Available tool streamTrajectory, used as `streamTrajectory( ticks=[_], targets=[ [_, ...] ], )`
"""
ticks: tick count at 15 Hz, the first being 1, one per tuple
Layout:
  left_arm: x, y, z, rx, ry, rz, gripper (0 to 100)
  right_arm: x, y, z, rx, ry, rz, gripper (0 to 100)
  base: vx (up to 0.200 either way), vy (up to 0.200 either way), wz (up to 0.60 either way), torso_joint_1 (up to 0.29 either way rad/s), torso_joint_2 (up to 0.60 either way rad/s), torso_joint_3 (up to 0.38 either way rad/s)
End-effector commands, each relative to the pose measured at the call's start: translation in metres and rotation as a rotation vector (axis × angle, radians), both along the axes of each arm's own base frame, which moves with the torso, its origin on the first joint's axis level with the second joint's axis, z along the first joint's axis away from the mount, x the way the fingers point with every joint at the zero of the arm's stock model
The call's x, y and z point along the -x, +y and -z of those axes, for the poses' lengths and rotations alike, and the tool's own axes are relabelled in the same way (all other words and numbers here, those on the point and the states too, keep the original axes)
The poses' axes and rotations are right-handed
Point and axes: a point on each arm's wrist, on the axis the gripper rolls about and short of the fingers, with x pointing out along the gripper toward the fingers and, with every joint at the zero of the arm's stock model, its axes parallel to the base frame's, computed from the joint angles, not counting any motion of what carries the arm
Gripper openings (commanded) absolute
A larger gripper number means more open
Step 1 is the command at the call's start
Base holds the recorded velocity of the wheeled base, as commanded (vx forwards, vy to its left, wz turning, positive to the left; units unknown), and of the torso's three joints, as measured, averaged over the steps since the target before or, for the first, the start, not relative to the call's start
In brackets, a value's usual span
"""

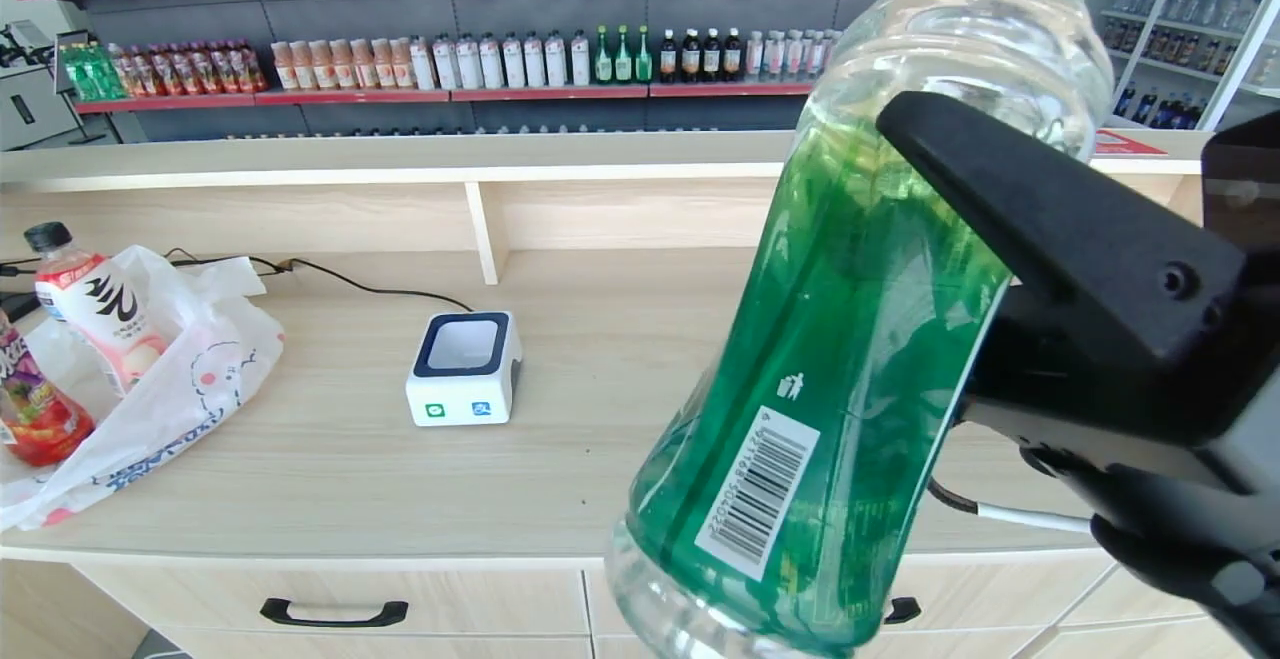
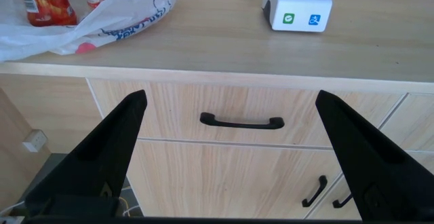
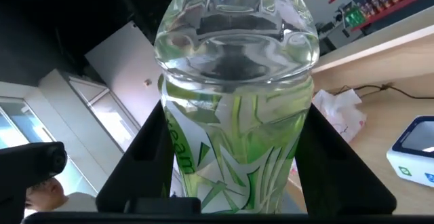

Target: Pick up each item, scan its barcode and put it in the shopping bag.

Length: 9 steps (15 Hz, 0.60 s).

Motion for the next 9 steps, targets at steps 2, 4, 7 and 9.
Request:
streamTrajectory(
  ticks=[2,4,7,9],
  targets=[
    [0.000,0.000,0.000,0.006,0.001,0.000,100,-0.023,-0.002,0.010,0.073,-0.033,0.126,0,0.000,0.000,0.00,0.000,0.00,0.000],
    [0.000,0.000,0.000,0.007,0.001,0.000,100,-0.025,-0.002,0.013,0.117,-0.078,0.173,0,0.000,0.000,0.00,0.000,0.00,0.000],
    [0.000,0.000,0.000,0.007,0.001,0.000,100,-0.042,-0.011,0.030,0.284,-0.198,0.315,0,0.000,0.000,0.00,0.000,0.00,0.000],
    [0.000,0.000,0.000,0.009,0.001,0.000,100,-0.063,-0.029,0.053,0.465,-0.256,0.493,0,0.000,0.000,0.00,0.000,0.00,0.000]
  ],
)
